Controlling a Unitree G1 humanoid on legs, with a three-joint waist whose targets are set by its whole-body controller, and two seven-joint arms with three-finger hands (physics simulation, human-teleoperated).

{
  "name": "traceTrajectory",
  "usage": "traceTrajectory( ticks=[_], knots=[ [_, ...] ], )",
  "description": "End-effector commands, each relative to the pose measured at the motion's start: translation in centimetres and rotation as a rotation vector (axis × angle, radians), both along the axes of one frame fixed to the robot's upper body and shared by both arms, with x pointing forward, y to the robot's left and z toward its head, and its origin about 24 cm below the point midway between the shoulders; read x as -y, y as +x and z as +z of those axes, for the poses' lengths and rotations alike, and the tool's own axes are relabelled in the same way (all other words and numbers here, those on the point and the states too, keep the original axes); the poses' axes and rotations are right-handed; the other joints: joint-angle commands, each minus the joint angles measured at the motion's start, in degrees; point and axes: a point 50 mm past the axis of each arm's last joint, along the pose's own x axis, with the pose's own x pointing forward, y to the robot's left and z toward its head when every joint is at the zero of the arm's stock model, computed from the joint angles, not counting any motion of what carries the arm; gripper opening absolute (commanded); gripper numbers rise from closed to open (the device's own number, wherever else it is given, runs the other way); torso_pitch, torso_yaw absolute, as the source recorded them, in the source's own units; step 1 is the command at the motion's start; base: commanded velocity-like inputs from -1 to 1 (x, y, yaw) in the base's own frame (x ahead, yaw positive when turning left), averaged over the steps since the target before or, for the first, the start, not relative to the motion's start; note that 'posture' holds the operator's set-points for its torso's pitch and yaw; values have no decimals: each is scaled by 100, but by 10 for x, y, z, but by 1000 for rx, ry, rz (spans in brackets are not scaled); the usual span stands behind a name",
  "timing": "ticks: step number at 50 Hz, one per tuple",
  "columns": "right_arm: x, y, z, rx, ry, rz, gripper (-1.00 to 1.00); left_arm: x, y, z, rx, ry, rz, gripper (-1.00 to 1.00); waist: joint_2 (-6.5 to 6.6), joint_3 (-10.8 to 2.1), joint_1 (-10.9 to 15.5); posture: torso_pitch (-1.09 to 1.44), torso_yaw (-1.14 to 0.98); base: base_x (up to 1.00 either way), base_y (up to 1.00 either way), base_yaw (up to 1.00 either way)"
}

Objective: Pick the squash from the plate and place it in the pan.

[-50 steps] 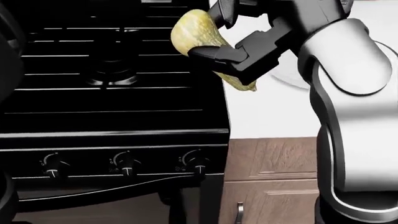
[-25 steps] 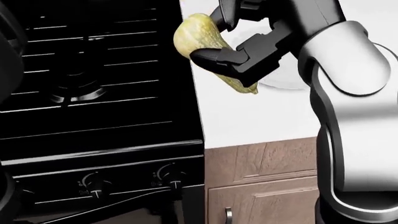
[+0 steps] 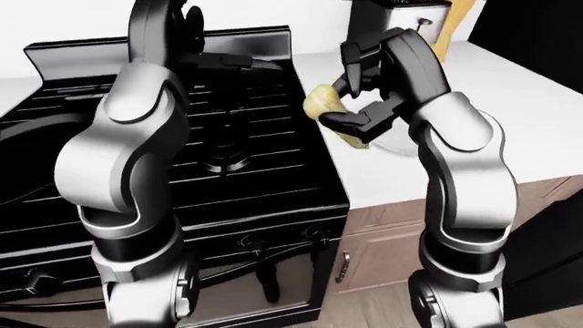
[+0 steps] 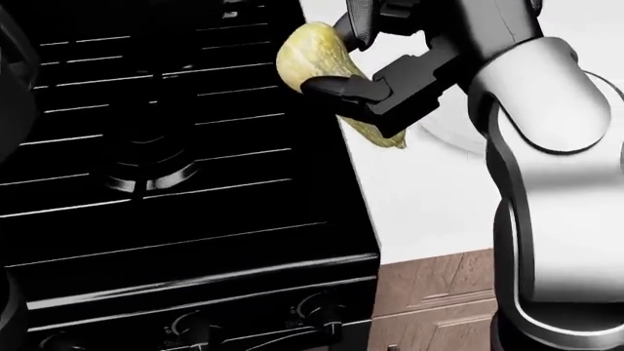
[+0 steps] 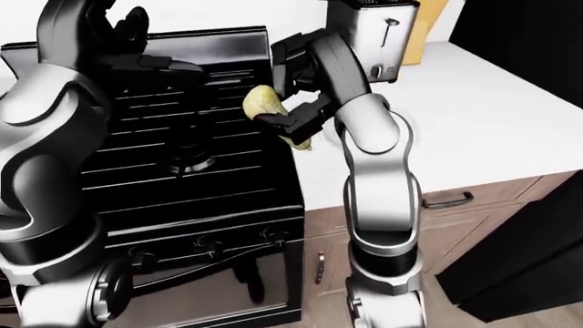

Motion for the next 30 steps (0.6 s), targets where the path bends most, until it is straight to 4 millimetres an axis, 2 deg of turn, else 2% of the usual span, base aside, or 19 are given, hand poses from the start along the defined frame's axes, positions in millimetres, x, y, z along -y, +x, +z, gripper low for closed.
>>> traceTrajectory(
  ticks=[1,7,15,16,17,18,19,23,25,26,27,28,30],
  knots=[
    [1,-11,24,142,12,6,-100,2,-6,14,73,-1,-3,100,91,-179,-59,0,0,0,0,0],
    [1,-13,26,150,14,11,-100,2,-6,15,74,-2,-3,100,-120,-103,-87,0,0,0,0,0],
    [1,-13,27,150,16,8,-100,2,-6,15,75,-3,-2,100,-206,-134,-18,0,0,0,0,0],
    [1,-13,26,146,14,9,-100,2,-6,15,74,-3,-2,100,-171,-206,-10,0,0,-38,0,0],
    [1,-13,26,146,14,10,-100,2,-6,15,74,-2,-2,100,-142,-418,-31,0,0,-80,3,0],
    [1,-14,27,149,15,11,-100,2,-7,15,75,-4,-2,100,-100,-505,-42,0,0,-87,4,0],
    [1,-14,27,148,15,11,-100,2,-7,16,75,-4,-2,100,-110,-502,-38,0,0,-87,4,0],
    [0,-14,27,149,14,10,-100,1,-7,16,76,-4,-2,100,-251,-446,-64,0,0,-87,5,0],
    [0,-14,27,149,14,9,-100,1,-7,16,77,-5,-2,100,-412,-415,-104,0,0,-87,15,0],
    [0,-14,27,148,14,10,-100,1,-7,16,77,-5,-2,100,-529,-391,-123,0,0,-88,16,0],
    [0,-14,27,148,13,10,-100,1,-7,16,77,-4,-2,100,-654,-422,-119,0,0,-87,16,0],
    [0,-14,27,148,13,10,-100,1,-7,16,77,-4,-2,100,-573,-385,-148,0,0,-87,16,0],
    [0,-14,27,150,13,11,-100,1,-7,16,76,-4,-2,100,-749,-393,-186,0,0,-85,17,0]
  ],
)
